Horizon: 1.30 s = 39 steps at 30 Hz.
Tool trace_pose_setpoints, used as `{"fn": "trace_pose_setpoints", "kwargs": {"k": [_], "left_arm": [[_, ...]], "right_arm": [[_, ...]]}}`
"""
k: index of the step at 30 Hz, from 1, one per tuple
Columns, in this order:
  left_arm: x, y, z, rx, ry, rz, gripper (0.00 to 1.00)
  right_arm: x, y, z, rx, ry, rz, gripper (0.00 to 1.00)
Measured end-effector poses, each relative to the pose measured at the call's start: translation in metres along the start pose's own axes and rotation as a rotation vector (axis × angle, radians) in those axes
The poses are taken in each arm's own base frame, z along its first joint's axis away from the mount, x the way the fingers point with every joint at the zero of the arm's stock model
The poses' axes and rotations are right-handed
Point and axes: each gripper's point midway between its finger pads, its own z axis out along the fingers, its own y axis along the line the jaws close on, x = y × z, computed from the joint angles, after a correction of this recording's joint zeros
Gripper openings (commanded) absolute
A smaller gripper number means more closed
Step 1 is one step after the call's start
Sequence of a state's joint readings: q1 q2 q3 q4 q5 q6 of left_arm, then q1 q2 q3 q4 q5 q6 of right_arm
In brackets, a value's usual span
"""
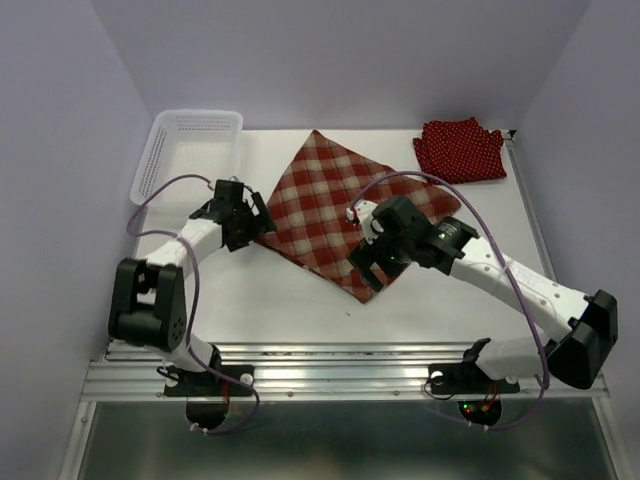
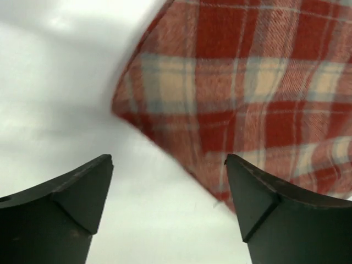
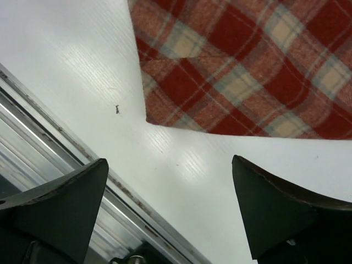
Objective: Fold and stack the skirts
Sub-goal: Flatten the skirt out
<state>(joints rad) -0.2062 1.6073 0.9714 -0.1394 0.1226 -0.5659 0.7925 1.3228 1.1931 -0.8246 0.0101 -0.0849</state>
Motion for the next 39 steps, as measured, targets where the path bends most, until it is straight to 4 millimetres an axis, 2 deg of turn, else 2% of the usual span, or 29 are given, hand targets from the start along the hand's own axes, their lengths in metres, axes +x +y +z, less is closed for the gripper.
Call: {"fn": "trace_pose_setpoints", "kwargs": {"k": [1, 2, 3, 5, 6, 8, 10, 11, 14, 17, 18, 21, 26, 29, 32, 34, 39], "left_arm": [[0.006, 0.007, -0.022, -0.028, -0.009, -0.003, 0.99], [0.006, 0.008, -0.034, -0.029, -0.026, -0.002, 0.99], [-0.003, 0.000, -0.056, -0.003, -0.078, 0.002, 0.99], [-0.037, -0.029, -0.114, 0.117, -0.266, 0.012, 0.99], [-0.049, -0.042, -0.136, 0.170, -0.335, 0.015, 0.99], [-0.062, -0.055, -0.161, 0.229, -0.408, 0.021, 0.99], [-0.068, -0.063, -0.173, 0.262, -0.445, 0.026, 0.99], [-0.068, -0.065, -0.170, 0.261, -0.438, 0.029, 0.99], [-0.061, -0.070, -0.143, 0.239, -0.369, 0.047, 0.99], [-0.036, -0.071, -0.086, 0.172, -0.221, 0.086, 0.99], [-0.030, -0.070, -0.074, 0.157, -0.189, 0.093, 0.99], [-0.015, -0.072, -0.033, 0.117, -0.094, 0.118, 0.99], [-0.013, -0.073, 0.013, 0.077, -0.031, 0.130, 0.99], [-0.008, -0.067, 0.034, 0.056, -0.003, 0.133, 0.99], [0.005, -0.056, 0.050, 0.022, 0.043, 0.131, 0.99], [0.010, -0.052, 0.054, 0.018, 0.052, 0.130, 0.99], [0.018, -0.045, 0.048, 0.031, 0.035, 0.111, 0.99]], "right_arm": [[0.002, 0.003, -0.006, -0.002, -0.003, 0.023, 1.00], [-0.001, 0.003, -0.013, 0.006, -0.022, 0.047, 1.00], [-0.002, 0.002, -0.017, 0.006, -0.033, 0.052, 1.00], [-0.015, 0.003, -0.035, 0.006, -0.105, 0.084, 1.00], [-0.022, 0.003, -0.043, 0.006, -0.139, 0.094, 1.00], [-0.032, 0.002, -0.051, 0.010, -0.192, 0.123, 1.00], [-0.039, -0.001, -0.052, 0.026, -0.223, 0.155, 1.00], [-0.042, -0.002, -0.048, 0.037, -0.224, 0.176, 1.00], [-0.052, -0.009, -0.026, 0.085, -0.208, 0.255, 1.00], [-0.064, -0.009, 0.012, 0.097, -0.172, 0.338, 1.00], [-0.065, -0.007, 0.022, 0.092, -0.160, 0.353, 1.00], [-0.058, 0.005, 0.055, 0.032, -0.102, 0.392, 1.00], [-0.030, 0.032, 0.093, -0.092, -0.001, 0.403, 1.00], [0.004, 0.042, 0.112, -0.126, 0.083, 0.407, 1.00], [0.036, 0.048, 0.126, -0.144, 0.168, 0.404, 1.00], [0.043, 0.051, 0.134, -0.157, 0.189, 0.401, 1.00], [0.041, 0.051, 0.134, -0.154, 0.155, 0.416, 1.00]]}}
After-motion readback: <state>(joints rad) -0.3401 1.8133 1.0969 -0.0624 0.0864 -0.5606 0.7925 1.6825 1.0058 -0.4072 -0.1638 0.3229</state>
